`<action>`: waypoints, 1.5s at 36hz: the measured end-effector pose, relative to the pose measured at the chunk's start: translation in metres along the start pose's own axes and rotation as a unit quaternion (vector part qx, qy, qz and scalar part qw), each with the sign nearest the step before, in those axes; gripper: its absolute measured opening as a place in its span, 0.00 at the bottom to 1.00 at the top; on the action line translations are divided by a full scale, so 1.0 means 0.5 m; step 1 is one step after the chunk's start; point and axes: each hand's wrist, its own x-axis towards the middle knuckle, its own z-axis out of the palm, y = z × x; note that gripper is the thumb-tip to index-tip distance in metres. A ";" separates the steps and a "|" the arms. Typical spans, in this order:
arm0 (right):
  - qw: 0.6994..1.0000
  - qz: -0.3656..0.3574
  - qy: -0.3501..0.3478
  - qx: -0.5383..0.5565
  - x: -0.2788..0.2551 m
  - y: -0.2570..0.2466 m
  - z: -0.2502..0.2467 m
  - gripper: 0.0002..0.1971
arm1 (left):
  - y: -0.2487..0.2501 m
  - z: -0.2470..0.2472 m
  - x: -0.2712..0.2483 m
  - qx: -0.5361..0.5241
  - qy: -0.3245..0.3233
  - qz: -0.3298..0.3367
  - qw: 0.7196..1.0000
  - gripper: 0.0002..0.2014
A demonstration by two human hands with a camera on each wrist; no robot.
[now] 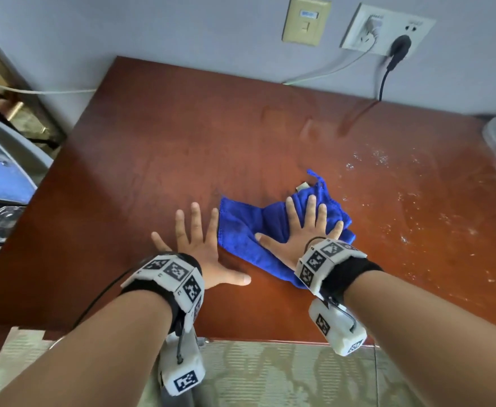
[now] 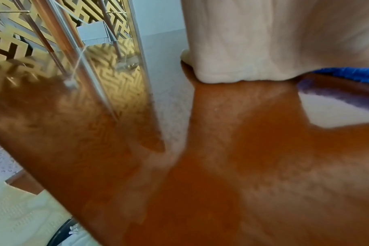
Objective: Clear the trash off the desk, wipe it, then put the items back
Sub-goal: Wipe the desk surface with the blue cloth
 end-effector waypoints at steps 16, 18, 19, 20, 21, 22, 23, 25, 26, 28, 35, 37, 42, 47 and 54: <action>0.996 0.007 0.038 0.081 0.007 -0.052 0.025 0.53 | 0.000 0.001 0.005 -0.002 -0.013 -0.010 1.000 0.69; 0.996 -0.009 0.042 0.079 0.001 -0.042 0.033 0.53 | 0.000 0.001 0.003 -0.004 -0.013 -0.010 1.000 0.69; 0.996 -0.017 0.043 0.076 -0.004 -0.037 0.039 0.52 | 0.001 0.000 0.000 -0.005 -0.013 -0.010 1.000 0.68; 0.996 -0.025 0.043 0.073 -0.010 -0.031 0.044 0.52 | 0.002 -0.001 -0.001 -0.006 -0.013 -0.011 1.000 0.68; 0.996 -0.033 0.043 0.070 -0.016 -0.026 0.048 0.51 | 0.003 -0.001 -0.002 -0.006 -0.012 -0.012 1.000 0.68; 0.996 -0.040 0.045 0.068 -0.024 -0.021 0.054 0.51 | 0.003 -0.001 -0.002 -0.005 -0.011 -0.013 1.000 0.68; 0.996 -0.046 0.047 0.067 -0.032 -0.015 0.058 0.50 | 0.004 -0.001 -0.001 -0.003 -0.010 -0.015 1.000 0.68; 0.995 -0.058 0.049 0.071 -0.051 -0.005 0.070 0.48 | 0.005 -0.001 0.000 0.003 -0.008 -0.021 1.000 0.68; 0.994 -0.065 0.049 0.070 -0.061 0.000 0.077 0.47 | 0.006 -0.001 0.000 0.007 -0.006 -0.023 1.000 0.68; 0.993 -0.085 0.055 0.065 -0.078 0.010 0.090 0.47 | 0.008 0.000 0.001 0.013 -0.002 -0.028 1.000 0.68; 0.985 -0.140 0.095 0.037 -0.133 0.043 0.129 0.45 | 0.008 0.003 0.002 0.017 0.008 -0.030 0.999 0.57; 0.984 -0.146 0.090 0.049 -0.151 0.050 0.134 0.42 | 0.008 0.001 -0.002 0.018 0.004 -0.027 0.999 0.58; 0.977 -0.204 0.051 0.039 -0.193 0.082 0.146 0.41 | 0.006 -0.003 -0.006 0.016 -0.007 -0.018 1.000 0.66; 0.962 -0.201 0.069 0.173 -0.221 0.088 0.121 0.37 | 0.003 -0.003 -0.006 0.011 -0.006 -0.012 1.000 0.67; 0.984 -0.016 0.125 0.129 -0.177 0.008 0.160 0.36 | 0.002 0.001 -0.002 0.014 0.002 -0.013 1.000 0.68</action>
